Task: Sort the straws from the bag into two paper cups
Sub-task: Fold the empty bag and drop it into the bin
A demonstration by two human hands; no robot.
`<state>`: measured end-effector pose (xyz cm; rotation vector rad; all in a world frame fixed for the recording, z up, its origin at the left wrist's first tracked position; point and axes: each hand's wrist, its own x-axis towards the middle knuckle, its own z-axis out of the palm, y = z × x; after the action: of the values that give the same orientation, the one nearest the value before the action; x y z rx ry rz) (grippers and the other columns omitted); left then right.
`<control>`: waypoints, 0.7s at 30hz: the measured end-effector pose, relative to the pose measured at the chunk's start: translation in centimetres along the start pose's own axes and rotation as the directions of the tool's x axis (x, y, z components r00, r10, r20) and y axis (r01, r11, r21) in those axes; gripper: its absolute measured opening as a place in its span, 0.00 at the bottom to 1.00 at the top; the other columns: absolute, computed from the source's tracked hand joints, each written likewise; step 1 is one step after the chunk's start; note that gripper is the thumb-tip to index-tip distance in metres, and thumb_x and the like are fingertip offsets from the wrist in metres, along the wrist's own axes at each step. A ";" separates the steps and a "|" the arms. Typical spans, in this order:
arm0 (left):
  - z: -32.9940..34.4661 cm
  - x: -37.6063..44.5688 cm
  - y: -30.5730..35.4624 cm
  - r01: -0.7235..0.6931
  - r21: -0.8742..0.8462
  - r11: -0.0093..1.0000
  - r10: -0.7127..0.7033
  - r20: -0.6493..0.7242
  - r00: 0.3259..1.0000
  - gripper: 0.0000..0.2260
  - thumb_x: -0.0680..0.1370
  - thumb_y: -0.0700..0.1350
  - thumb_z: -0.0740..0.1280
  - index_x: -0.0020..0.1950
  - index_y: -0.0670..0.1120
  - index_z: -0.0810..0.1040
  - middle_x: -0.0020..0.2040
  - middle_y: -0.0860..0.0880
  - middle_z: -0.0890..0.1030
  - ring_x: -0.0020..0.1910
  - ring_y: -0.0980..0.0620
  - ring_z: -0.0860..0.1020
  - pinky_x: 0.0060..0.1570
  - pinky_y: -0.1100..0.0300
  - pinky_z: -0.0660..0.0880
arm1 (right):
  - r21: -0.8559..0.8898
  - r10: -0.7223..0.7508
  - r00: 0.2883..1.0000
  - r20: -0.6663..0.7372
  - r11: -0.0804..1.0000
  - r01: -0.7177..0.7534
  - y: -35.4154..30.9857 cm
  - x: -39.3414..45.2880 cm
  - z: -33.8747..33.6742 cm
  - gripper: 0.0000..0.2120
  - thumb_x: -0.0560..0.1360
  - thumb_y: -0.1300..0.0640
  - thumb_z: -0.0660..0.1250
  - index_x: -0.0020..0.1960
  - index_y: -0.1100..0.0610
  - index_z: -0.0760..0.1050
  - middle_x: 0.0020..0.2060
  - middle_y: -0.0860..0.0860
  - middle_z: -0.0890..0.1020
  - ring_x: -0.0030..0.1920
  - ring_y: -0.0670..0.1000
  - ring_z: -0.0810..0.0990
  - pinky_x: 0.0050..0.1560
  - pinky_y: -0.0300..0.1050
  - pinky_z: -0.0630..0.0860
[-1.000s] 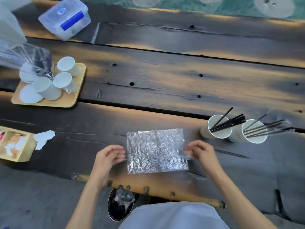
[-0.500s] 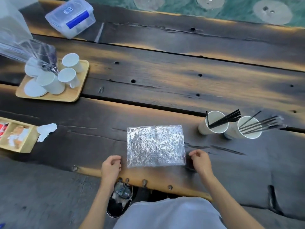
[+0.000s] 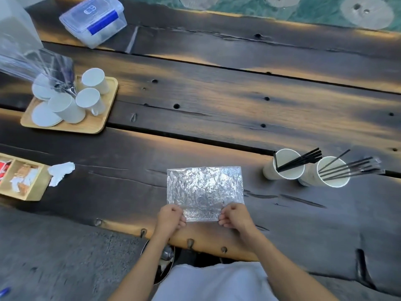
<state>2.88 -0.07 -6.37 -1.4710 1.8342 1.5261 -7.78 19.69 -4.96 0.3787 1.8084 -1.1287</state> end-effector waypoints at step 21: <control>3.4 2.5 4.3 -0.491 0.843 0.222 0.463 0.352 0.814 0.43 0.78 0.54 0.68 0.82 0.55 0.40 0.83 0.49 0.39 0.80 0.42 0.38 0.76 0.42 0.42 | -0.238 -0.078 0.912 -0.403 0.971 -0.022 -4.4 3.5 -3.4 0.14 0.73 0.61 0.64 0.32 0.56 0.63 0.26 0.52 0.67 0.31 0.54 0.66 0.29 0.46 0.60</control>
<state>-2.98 1.16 -7.31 -0.2962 2.5809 0.3433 -14.35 19.43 -5.05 0.4737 2.2980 -0.8783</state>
